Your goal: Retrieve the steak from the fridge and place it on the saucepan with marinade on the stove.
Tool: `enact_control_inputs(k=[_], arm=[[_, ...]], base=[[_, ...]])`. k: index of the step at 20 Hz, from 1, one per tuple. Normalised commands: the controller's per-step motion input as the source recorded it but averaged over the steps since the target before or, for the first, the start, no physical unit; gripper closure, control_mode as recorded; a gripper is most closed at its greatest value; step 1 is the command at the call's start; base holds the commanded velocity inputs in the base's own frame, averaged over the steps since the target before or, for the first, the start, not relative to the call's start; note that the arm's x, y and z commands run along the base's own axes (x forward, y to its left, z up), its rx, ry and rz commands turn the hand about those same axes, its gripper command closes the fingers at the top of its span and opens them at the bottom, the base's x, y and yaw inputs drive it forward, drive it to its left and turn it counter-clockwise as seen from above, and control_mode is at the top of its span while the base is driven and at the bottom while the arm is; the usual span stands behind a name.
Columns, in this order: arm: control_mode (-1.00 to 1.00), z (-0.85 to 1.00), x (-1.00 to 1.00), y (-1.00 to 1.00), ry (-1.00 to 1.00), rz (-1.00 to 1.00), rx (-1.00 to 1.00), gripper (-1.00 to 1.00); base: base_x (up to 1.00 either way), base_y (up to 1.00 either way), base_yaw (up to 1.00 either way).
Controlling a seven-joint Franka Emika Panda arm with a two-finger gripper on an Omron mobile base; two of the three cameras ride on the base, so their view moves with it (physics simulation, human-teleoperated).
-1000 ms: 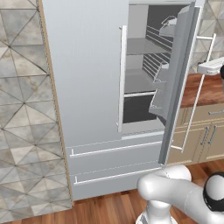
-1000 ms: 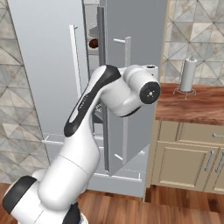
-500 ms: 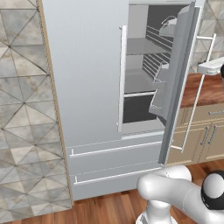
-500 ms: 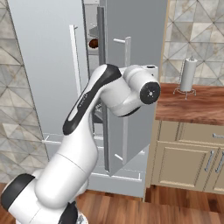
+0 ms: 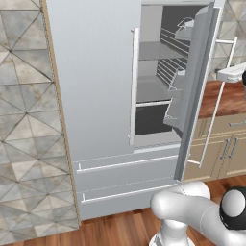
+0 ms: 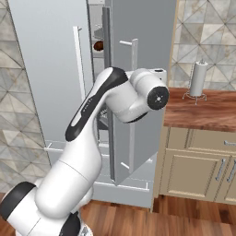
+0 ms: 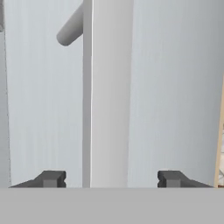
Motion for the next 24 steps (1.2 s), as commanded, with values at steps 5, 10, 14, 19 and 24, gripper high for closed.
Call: enact_control_inputs(k=[5, 10, 14, 19, 24], arm=[[-1.0, 0.0, 0.0, 0.0, 0.0, 0.0, 0.0, -1.0], [-1.0, 0.1, -0.11, 0.0, 0.0, 0.0, 0.0, -1.0], [-1.0, 0.22, -0.61, 0.0, -0.08, -0.01, 0.0, -1.0], [-1.0, 0.19, -0.61, -0.01, -0.05, -0.03, -0.01, -1.0], [-1.0, 0.06, -0.89, 0.66, -0.01, -0.36, -0.01, -1.0]], base=[[0.0, 0.0, 0.0], [0.0, 0.0, 0.0], [0.0, 0.0, 0.0], [0.0, 0.0, 0.0], [0.0, 0.0, 0.0]])
